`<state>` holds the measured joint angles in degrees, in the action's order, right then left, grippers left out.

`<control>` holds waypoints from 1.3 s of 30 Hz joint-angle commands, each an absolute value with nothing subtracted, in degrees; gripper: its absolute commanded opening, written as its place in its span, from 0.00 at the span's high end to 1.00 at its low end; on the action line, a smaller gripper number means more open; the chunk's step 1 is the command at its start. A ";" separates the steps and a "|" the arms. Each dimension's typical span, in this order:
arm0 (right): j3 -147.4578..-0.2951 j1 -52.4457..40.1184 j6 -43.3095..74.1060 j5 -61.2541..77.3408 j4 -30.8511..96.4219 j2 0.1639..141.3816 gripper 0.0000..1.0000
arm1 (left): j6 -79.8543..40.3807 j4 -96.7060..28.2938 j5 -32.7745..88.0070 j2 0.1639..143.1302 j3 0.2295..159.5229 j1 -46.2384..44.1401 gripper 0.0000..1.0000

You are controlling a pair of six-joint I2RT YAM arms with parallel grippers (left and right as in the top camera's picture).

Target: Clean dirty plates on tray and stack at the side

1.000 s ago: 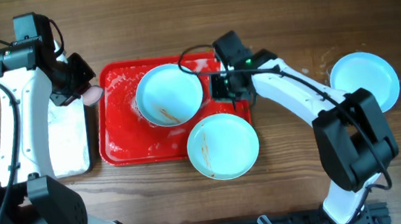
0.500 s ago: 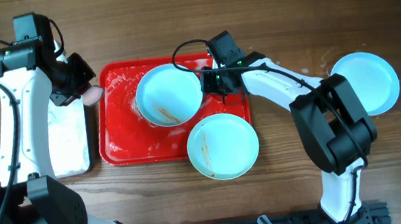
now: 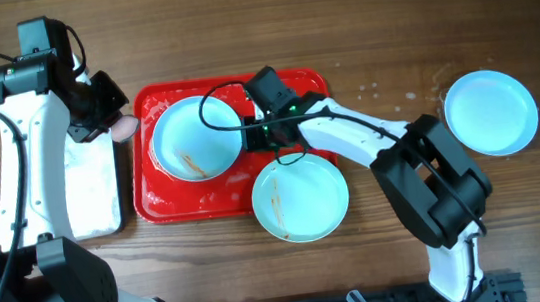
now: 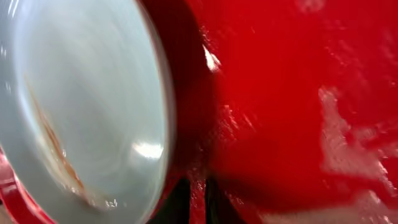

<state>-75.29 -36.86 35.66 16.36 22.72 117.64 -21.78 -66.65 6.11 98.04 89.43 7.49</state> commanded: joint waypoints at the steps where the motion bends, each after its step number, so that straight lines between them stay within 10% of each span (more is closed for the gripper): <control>1: -76.31 -34.33 33.80 19.18 28.25 108.25 0.86 | -21.23 -66.48 6.98 98.26 89.25 7.73 0.96; 14: -76.16 -32.93 32.75 18.04 56.47 107.92 0.89 | -21.26 -66.50 6.98 98.26 89.25 7.73 0.96; 39: -76.18 -26.39 36.14 16.56 31.90 119.81 0.81 | -21.23 -66.50 6.98 98.26 89.25 7.73 0.96</control>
<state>-76.71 -27.31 35.79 20.05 34.37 117.36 -21.78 -66.63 6.11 98.04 89.41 7.49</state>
